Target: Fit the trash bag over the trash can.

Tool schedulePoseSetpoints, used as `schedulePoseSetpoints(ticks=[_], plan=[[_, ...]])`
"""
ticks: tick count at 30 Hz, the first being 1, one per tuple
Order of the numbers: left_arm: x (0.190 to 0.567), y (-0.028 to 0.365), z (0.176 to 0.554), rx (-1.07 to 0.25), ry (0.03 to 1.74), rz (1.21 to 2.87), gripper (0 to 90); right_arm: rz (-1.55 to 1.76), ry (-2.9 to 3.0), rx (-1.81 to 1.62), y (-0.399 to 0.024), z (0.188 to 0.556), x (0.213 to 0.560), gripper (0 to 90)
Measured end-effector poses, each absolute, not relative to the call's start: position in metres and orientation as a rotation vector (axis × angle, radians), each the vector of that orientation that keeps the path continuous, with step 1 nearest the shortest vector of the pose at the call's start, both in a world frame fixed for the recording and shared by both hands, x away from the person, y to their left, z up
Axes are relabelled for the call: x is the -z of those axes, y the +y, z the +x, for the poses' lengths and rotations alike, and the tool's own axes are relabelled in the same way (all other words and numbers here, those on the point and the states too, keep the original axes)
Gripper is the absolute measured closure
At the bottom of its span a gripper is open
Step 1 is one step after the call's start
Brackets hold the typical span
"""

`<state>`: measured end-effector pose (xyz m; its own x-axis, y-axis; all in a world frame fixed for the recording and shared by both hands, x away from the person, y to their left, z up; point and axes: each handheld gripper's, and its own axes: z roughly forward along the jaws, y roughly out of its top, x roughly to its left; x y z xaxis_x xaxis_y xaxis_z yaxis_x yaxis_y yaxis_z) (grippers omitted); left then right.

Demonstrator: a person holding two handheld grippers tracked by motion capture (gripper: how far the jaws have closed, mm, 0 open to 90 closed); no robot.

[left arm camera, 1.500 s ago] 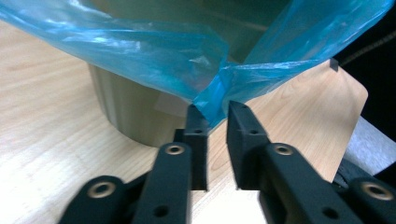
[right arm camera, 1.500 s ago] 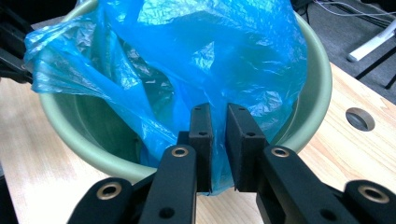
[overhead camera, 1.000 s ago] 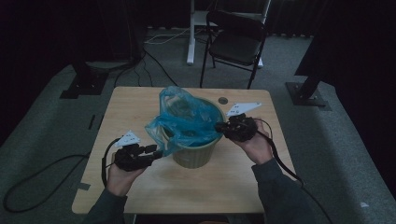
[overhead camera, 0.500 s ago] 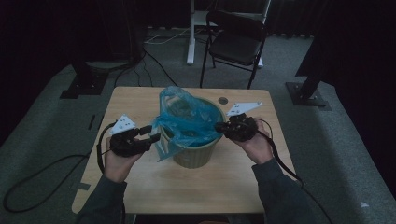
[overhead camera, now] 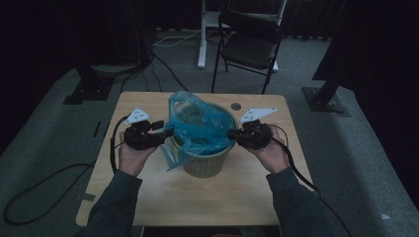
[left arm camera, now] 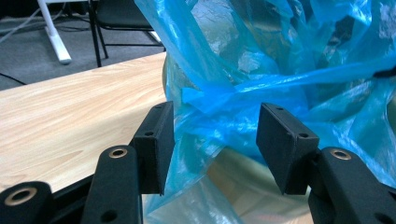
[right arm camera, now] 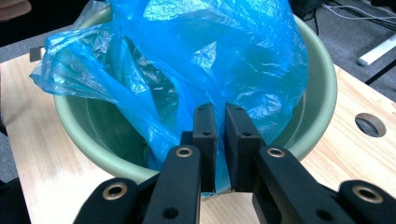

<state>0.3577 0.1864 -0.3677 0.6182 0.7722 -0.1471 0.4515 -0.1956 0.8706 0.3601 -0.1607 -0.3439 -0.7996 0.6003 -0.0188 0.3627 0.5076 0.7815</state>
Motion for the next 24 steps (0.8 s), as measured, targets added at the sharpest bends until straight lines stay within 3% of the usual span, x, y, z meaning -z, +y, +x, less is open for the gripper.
schedulePoseSetpoints(ticks=[5, 10, 18, 24], plan=[[0.370, 0.181, 0.363, -0.377, 1.002, 1.843, 48.4, 0.812, 2.465, -1.176, -0.161, 0.360, 0.344, 83.5], [0.372, 0.180, 0.361, -0.376, 1.008, 1.852, 67.5, 0.813, 2.463, -1.174, -0.162, 0.359, 0.343, 83.5], [0.371, 0.185, 0.354, -0.353, 0.981, 1.840, 86.5, 0.817, 2.465, -1.172, -0.163, 0.359, 0.343, 83.5], [0.372, 0.185, 0.340, -0.339, 0.958, 1.828, 89.1, 0.818, 2.467, -1.165, -0.165, 0.356, 0.342, 83.5]])
